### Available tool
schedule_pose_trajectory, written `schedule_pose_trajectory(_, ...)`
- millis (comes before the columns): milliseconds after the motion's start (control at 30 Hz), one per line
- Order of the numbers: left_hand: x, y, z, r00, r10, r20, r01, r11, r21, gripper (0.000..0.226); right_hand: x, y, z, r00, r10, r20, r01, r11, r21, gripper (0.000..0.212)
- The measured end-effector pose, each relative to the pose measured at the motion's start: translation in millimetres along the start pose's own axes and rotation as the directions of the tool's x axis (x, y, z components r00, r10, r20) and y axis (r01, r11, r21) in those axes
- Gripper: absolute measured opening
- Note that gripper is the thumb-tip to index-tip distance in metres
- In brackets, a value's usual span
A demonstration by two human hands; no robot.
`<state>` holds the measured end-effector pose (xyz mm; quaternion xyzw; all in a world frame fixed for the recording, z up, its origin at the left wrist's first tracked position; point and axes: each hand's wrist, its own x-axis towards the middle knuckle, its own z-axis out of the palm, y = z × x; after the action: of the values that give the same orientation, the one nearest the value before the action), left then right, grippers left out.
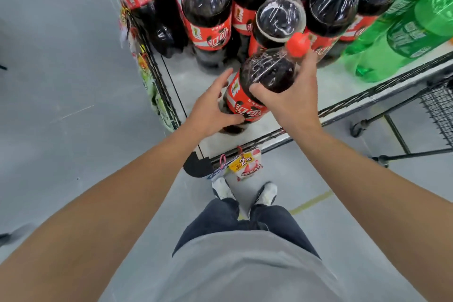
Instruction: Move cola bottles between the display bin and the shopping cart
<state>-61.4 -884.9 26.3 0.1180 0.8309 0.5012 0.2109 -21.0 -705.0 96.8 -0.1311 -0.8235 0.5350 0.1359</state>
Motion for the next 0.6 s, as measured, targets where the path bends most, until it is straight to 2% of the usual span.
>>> schedule_pose_trajectory(133,-18,7,0,0.996,-0.011,-0.086,0.001,0.993,-0.117,0.107,0,-11,9,0.979,-0.076,0.19,0.087,0.995,-0.051,0.086)
schedule_pose_trajectory(333,-43,-10,8,0.968,-0.096,-0.231,0.049,0.978,-0.201,0.112,5,-27,17,0.869,-0.17,0.464,0.248,0.962,-0.111,0.081)
schedule_pose_trajectory(433,-49,-9,15,0.948,-0.112,-0.3,0.049,0.976,-0.21,0.113,5,-27,15,0.836,-0.186,0.516,0.28,0.954,-0.111,0.08)
schedule_pose_trajectory(600,-52,-2,33,0.909,-0.131,-0.396,0.036,0.971,-0.237,0.108,3,-22,4,0.828,-0.144,0.542,0.296,0.933,-0.204,0.09)
